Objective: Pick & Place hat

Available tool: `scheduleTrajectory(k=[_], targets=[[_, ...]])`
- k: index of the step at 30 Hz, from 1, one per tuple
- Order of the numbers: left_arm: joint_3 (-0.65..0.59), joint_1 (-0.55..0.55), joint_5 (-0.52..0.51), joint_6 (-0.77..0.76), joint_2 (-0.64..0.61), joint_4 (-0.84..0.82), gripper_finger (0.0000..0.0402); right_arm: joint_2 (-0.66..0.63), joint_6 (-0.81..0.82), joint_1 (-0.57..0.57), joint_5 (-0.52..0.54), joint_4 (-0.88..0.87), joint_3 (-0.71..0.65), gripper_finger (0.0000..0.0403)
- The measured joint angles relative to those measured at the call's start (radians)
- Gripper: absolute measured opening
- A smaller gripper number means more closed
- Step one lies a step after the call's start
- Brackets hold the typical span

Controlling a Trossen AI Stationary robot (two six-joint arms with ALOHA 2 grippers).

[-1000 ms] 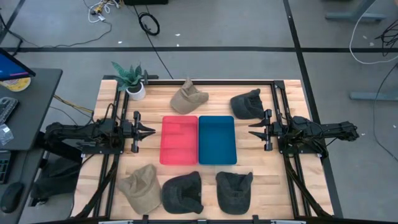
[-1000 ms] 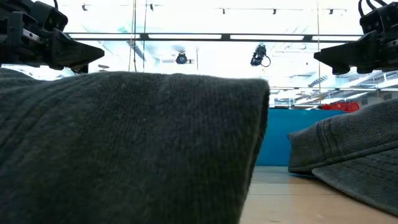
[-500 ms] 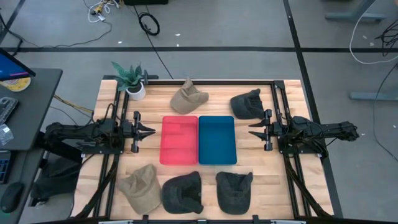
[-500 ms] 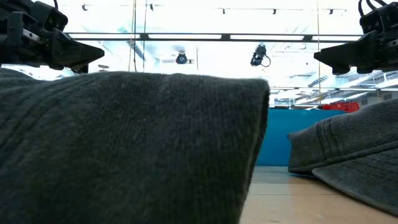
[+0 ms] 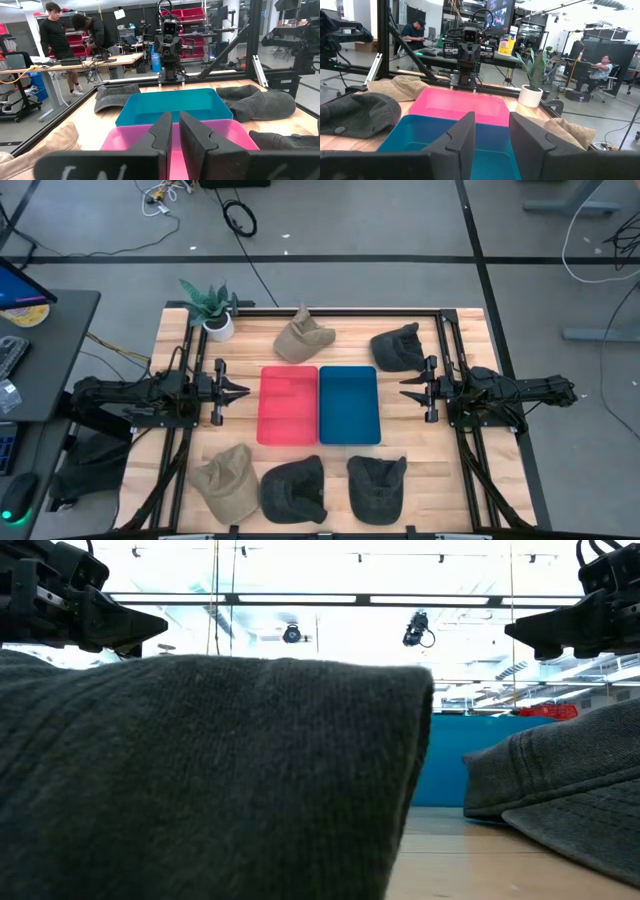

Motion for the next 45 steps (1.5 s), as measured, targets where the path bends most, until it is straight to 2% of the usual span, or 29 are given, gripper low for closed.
scheduleTrajectory(k=[8,15,17,21,25,28,32,35,39,40,45], targets=[[0.0,0.0,0.0,0.0,0.0,0.0,0.0039,0.0,-0.006,0.0,0.0,0.0,0.0,0.0123],[0.0,0.0,0.0,0.0,0.0,0.0,0.0039,0.0,-0.201,0.0,0.004,0.105,0.0,0.0123],[0.0,0.0,0.0,0.0,0.0,0.0,0.0039,0.001,-0.26,-0.001,0.004,0.212,0.0,0.0123],[0.0,0.0,0.0,0.0,0.0,0.0,0.0039,0.0,-0.325,-0.001,0.04,0.537,0.0,0.0123],[0.0,0.0,0.0,0.0,0.0,0.0,0.0039,0.0,-0.253,-0.001,0.128,0.828,0.0,0.0123],[0.0,0.0,0.0,0.0,0.0,0.0,0.0039,0.0,-0.262,-0.001,0.142,0.915,0.0,0.0123],[0.0,0.0,0.0,0.0,0.0,0.0,0.0039,0.0,-0.423,-0.001,0.15,0.869,0.034,0.0123],[0.0,0.0,0.0,0.0,0.0,-0.001,0.0039,0.0,-0.514,-0.001,0.152,0.731,0.11,0.0123],[0.0,0.0,0.0,0.0,0.0,-0.001,0.0039,0.012,-0.557,-0.001,0.163,0.542,0.25,0.0123],[0.0,0.0,0.0,0.0,0.0,-0.001,0.0039,0.021,-0.552,-0.001,0.201,0.504,0.281,0.0123],[0.0,0.0,0.0,0.0,0.0,-0.001,0.0039,0.11,-0.485,-0.002,0.522,0.408,0.417,0.0123]])
